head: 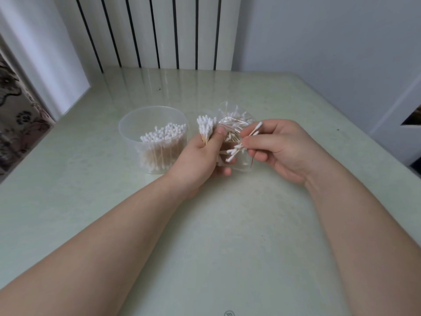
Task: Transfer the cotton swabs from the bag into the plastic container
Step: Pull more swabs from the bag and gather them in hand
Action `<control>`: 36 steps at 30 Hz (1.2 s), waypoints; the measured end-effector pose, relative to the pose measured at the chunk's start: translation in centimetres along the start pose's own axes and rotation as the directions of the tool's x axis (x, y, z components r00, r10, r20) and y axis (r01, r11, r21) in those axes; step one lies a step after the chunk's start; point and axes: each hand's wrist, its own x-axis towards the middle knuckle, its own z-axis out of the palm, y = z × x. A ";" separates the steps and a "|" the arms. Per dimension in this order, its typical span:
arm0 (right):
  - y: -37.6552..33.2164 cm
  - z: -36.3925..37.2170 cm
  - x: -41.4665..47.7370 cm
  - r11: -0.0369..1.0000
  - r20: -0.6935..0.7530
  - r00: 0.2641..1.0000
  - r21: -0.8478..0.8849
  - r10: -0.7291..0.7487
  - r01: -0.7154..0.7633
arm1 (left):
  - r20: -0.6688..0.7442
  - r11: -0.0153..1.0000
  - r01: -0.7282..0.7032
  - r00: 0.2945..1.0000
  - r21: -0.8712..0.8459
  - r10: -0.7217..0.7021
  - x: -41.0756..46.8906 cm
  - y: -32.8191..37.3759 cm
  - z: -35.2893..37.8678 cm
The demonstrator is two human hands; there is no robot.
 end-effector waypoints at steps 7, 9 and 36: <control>0.5 0.3 0.1 0.997 -0.032 0.999 -0.072 -0.027 0.024 | 0.163 0.991 -0.091 0.984 0.093 0.075 -0.3 -0.2 -0.4; 0.4 0.3 0.2 0.998 -0.062 0.998 -0.053 -0.031 0.028 | 0.154 0.991 -0.091 0.985 0.098 0.075 -0.3 -0.3 -0.5; 1.5 1.1 0.4 0.953 0.017 0.979 -0.226 -0.202 0.201 | -0.028 0.994 -0.031 0.999 0.108 0.035 0.5 -0.6 -0.2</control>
